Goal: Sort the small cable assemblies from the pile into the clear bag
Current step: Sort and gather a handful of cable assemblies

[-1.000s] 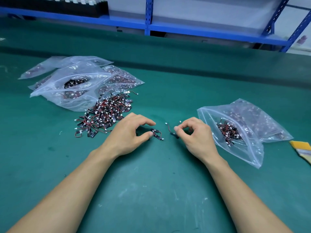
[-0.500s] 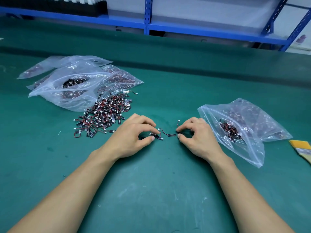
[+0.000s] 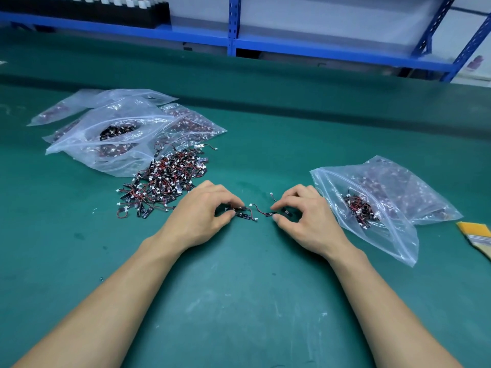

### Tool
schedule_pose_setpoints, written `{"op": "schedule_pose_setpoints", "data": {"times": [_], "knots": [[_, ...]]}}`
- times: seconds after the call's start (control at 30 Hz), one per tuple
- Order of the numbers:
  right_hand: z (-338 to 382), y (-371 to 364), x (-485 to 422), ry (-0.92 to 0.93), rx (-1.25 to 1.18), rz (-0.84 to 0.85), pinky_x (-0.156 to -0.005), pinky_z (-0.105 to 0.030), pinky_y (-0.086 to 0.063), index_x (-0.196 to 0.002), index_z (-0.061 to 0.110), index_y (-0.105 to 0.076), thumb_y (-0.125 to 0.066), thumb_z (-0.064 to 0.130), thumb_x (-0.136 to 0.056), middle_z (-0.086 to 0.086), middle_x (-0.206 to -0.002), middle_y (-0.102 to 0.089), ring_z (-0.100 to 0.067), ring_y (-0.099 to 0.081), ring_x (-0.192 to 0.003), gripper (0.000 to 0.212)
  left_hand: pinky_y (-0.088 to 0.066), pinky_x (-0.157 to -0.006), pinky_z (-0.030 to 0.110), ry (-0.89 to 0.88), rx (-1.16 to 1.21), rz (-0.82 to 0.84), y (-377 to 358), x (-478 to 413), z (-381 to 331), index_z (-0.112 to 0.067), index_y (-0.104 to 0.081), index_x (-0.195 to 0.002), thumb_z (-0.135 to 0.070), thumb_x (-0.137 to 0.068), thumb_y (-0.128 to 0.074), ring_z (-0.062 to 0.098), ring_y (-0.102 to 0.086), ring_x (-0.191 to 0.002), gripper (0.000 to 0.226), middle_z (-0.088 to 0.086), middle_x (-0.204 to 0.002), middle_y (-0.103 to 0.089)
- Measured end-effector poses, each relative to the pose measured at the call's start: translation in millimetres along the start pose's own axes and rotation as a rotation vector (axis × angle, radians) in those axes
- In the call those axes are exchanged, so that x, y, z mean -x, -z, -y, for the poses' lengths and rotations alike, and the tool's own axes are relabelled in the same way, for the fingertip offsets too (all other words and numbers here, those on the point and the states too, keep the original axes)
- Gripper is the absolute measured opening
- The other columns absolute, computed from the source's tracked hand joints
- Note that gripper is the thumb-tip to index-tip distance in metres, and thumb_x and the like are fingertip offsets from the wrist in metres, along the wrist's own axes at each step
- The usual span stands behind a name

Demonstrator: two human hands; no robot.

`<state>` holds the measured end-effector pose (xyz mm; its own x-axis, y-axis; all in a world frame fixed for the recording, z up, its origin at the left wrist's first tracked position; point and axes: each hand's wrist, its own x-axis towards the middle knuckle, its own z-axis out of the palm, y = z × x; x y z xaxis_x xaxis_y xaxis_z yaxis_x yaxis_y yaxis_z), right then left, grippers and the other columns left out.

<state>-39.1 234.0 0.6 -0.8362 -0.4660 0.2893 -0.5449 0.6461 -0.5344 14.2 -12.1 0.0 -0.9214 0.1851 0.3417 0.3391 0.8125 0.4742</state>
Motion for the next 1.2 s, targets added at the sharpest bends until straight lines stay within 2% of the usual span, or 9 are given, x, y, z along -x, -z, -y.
{"op": "schedule_pose_setpoints", "data": {"times": [0.17, 0.3, 0.43, 0.73, 1.0, 1.2], "knots": [[1.0, -1.9, -0.1, -0.006, 0.011, 0.047, -0.085, -0.026, -0.040, -0.090, 0.028, -0.077, -0.078, 0.028, -0.084, 0.012, -0.096, -0.057, -0.010, -0.045, -0.095, 0.006, -0.046, -0.083, 0.031, 0.040, -0.025, -0.039, 1.8, 0.3, 2.8, -0.028, -0.075, -0.102, -0.015, -0.085, -0.072, 0.012, -0.049, -0.087, 0.022, -0.016, -0.089, -0.065], [-0.2, -1.6, -0.1, -0.016, 0.012, 0.043, -0.084, -0.023, -0.038, -0.086, 0.028, -0.074, -0.078, 0.028, -0.085, 0.011, -0.095, -0.059, -0.010, -0.044, -0.094, 0.004, -0.045, -0.090, 0.037, 0.054, -0.041, -0.053, 0.8, -0.1, 3.8, -0.027, -0.073, -0.105, -0.020, -0.086, -0.072, 0.016, -0.049, -0.093, 0.021, -0.013, -0.100, -0.063], [-0.9, -2.4, -0.6, -0.031, 0.026, 0.039, -0.082, -0.022, -0.037, -0.082, 0.030, -0.072, -0.076, 0.028, -0.086, 0.014, -0.092, -0.057, -0.009, -0.044, -0.093, 0.006, -0.043, -0.094, 0.039, 0.027, -0.047, 0.021, -4.2, 0.0, -0.5, -0.031, -0.072, -0.104, -0.028, -0.089, -0.069, 0.013, -0.047, -0.100, 0.016, -0.017, -0.104, -0.063], [-2.3, -5.1, -1.7, -0.060, 0.050, 0.006, -0.080, -0.025, -0.038, -0.082, 0.031, -0.072, -0.074, 0.030, -0.087, 0.018, -0.088, -0.053, -0.008, -0.044, -0.092, 0.006, -0.034, -0.093, 0.030, -0.029, -0.124, 0.062, -11.7, -4.3, -11.3, -0.036, -0.069, -0.112, -0.041, -0.090, -0.066, 0.009, -0.044, -0.110, 0.023, -0.021, -0.109, -0.060], [-4.8, -6.1, -1.9, -0.059, 0.043, -0.002, -0.081, -0.028, -0.040, -0.083, 0.030, -0.073, -0.075, 0.030, -0.086, 0.014, -0.092, -0.055, -0.010, -0.045, -0.091, 0.004, -0.029, -0.097, 0.029, -0.087, -0.212, 0.103, -15.2, -7.8, -19.0, -0.036, -0.065, -0.127, -0.047, -0.093, -0.060, 0.014, -0.043, -0.107, 0.036, -0.017, -0.113, -0.059], [-6.4, -5.5, -1.9, -0.092, 0.043, -0.028, -0.081, -0.027, -0.039, -0.083, 0.029, -0.072, -0.075, 0.029, -0.087, 0.015, -0.090, -0.054, -0.011, -0.046, -0.090, 0.005, -0.032, -0.098, 0.030, -0.107, -0.212, 0.095, -11.8, -6.1, -19.6, -0.034, -0.071, -0.115, -0.045, -0.092, -0.062, 0.013, -0.044, -0.106, 0.027, -0.021, -0.115, -0.061]]}}
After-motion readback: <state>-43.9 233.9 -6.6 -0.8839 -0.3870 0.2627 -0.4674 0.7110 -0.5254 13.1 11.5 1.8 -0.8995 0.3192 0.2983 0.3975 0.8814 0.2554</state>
